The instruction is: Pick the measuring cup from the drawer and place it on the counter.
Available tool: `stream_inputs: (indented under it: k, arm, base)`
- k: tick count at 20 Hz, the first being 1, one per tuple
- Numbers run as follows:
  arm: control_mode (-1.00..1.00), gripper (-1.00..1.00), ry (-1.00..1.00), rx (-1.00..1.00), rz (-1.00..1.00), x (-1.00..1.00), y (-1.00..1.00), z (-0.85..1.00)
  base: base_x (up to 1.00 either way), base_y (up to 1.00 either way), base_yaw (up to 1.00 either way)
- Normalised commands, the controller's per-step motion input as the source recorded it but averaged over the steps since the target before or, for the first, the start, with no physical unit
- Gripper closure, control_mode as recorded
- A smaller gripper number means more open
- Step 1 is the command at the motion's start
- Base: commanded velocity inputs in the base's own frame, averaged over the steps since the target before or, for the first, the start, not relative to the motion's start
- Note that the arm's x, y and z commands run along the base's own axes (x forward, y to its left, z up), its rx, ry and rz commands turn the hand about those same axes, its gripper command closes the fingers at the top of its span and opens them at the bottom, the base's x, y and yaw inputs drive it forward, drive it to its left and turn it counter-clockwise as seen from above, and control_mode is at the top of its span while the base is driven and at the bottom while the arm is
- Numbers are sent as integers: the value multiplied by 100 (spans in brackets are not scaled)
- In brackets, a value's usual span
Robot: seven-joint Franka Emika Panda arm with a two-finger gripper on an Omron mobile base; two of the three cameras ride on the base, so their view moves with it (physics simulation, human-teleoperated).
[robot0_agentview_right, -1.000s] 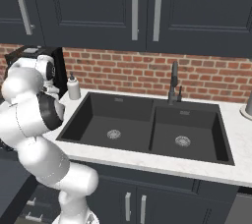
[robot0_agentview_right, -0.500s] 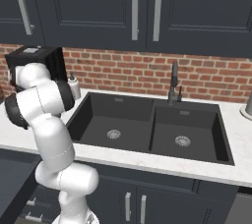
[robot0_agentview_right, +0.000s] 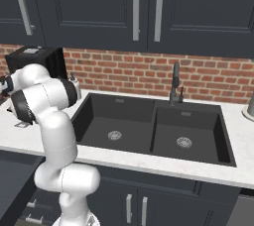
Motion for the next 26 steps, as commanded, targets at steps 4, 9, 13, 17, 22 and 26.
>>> stream_inputs:
  k: [4, 9, 13, 17, 22, 26]
  arm:
    - [-100, 100, -31, 0, 0, 0, 0, -18]
    - [-100, 100, -32, 0, 0, 0, 0, -29]
    - [-100, 100, -12, 1, 0, 0, 0, -19]
    - [-100, 100, -4, 5, 0, 13, -1, -19]
    - [-100, 100, 0, 3, 0, 29, 0, -13]
    - [-100, 100, 0, 0, 1, 29, 0, -9]
  base:
    - [0, 0, 0]
    - [0, 0, 0]
    - [0, 0, 0]
    - [0, 0, 0]
    - [0, 0, 0]
    - [0, 0, 0]
